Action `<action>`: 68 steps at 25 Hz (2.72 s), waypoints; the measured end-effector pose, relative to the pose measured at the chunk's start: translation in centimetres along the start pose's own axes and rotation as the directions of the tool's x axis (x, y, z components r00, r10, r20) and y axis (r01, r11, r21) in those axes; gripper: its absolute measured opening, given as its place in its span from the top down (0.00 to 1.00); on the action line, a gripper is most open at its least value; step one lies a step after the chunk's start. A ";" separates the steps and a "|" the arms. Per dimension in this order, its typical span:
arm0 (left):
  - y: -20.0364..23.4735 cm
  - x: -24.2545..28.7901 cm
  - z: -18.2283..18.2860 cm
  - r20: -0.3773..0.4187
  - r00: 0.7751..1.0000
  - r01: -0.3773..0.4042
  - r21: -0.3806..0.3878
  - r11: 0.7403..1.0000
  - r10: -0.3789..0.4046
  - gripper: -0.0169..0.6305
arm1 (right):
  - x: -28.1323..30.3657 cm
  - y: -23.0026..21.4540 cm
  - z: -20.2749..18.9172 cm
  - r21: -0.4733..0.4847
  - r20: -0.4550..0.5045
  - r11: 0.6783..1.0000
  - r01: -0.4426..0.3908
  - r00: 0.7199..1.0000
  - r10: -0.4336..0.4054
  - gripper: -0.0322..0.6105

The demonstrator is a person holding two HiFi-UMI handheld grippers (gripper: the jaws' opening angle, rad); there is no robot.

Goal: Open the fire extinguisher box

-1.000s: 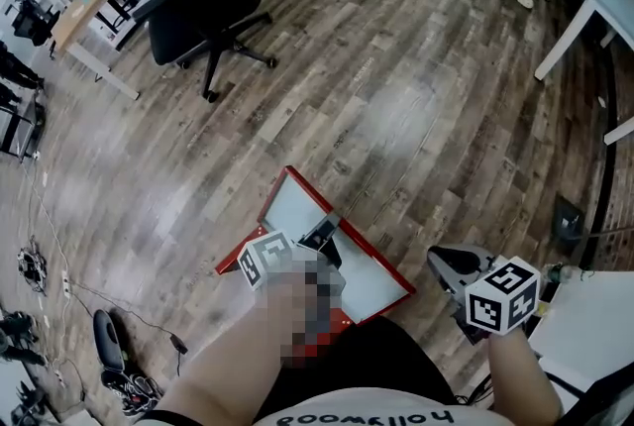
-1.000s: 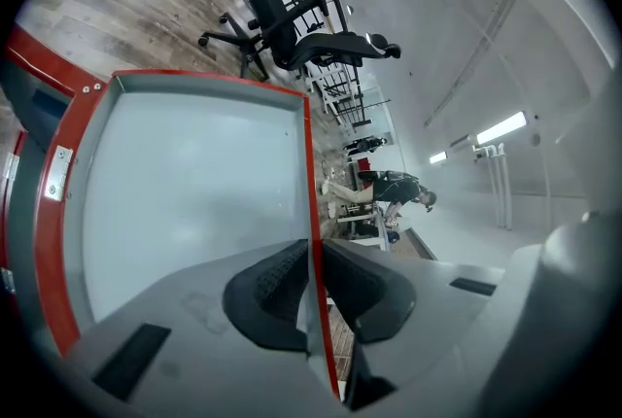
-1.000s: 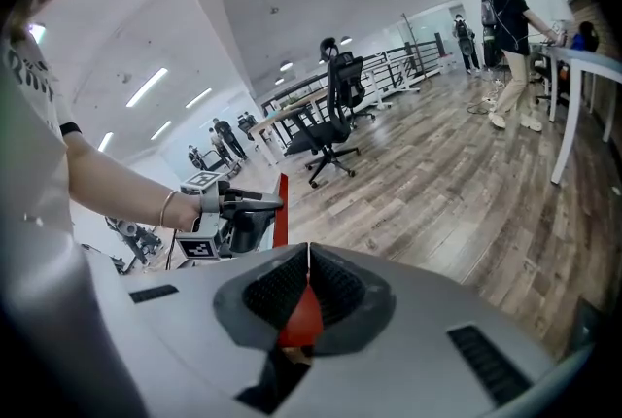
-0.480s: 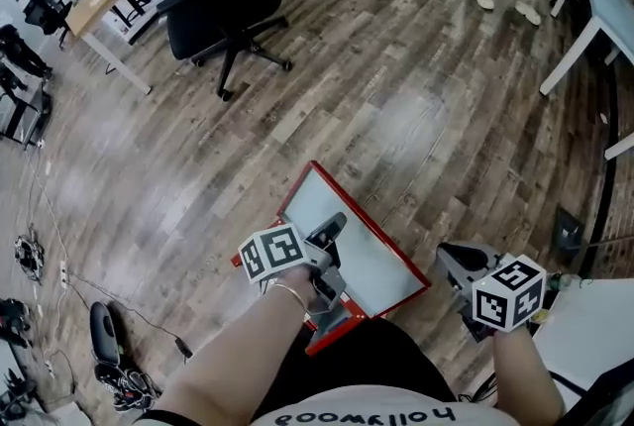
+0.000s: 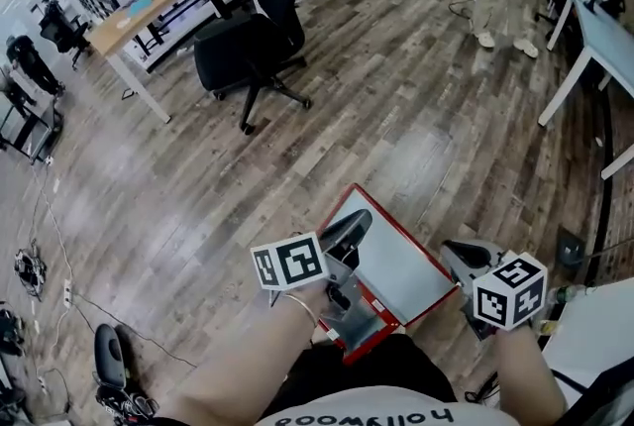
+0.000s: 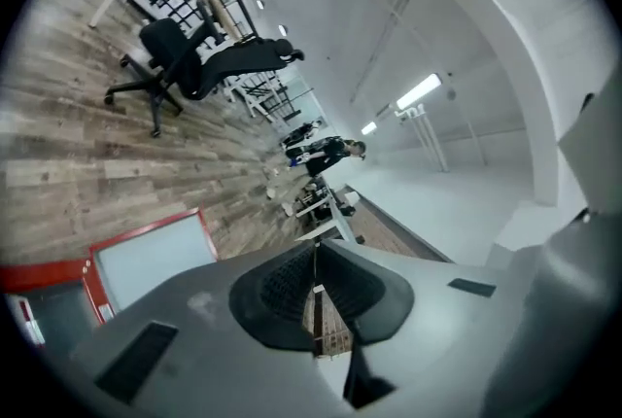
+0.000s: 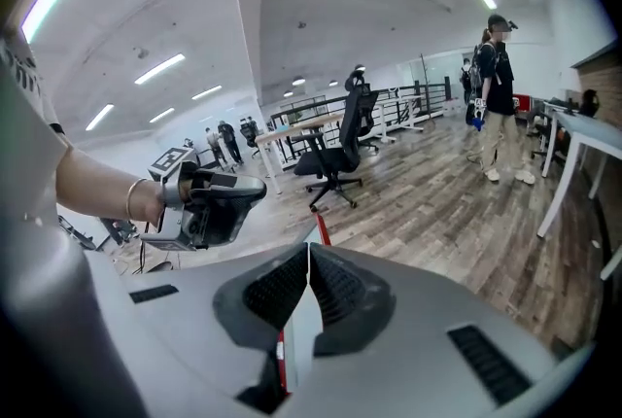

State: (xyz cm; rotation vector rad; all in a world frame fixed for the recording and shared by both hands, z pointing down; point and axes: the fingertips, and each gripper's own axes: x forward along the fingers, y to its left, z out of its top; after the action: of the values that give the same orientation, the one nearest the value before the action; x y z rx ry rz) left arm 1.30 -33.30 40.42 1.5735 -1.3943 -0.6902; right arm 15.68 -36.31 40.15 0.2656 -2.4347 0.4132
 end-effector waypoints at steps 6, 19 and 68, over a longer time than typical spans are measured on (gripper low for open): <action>-5.9 -5.0 1.7 -0.179 0.980 0.147 0.363 0.920 -0.086 0.95 | -1.6 6.5 4.2 -0.003 0.148 0.996 0.088 0.985 -0.087 0.93; -14.6 -16.0 4.8 -0.265 0.932 0.361 0.730 0.580 -0.246 0.95 | -5.0 18.5 9.2 0.028 0.390 0.966 0.255 0.888 -0.246 0.93; -12.1 -21.2 2.2 -0.106 0.988 0.151 0.759 0.633 -0.108 0.95 | -8.5 20.0 5.6 -0.010 0.370 0.986 0.169 0.916 -0.153 0.94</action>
State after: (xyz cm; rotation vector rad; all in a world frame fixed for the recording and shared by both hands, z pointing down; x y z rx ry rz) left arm 0.62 -13.78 25.60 2.3557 -1.6548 -0.0876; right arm 13.26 -19.02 26.11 0.5669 -2.7562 0.2559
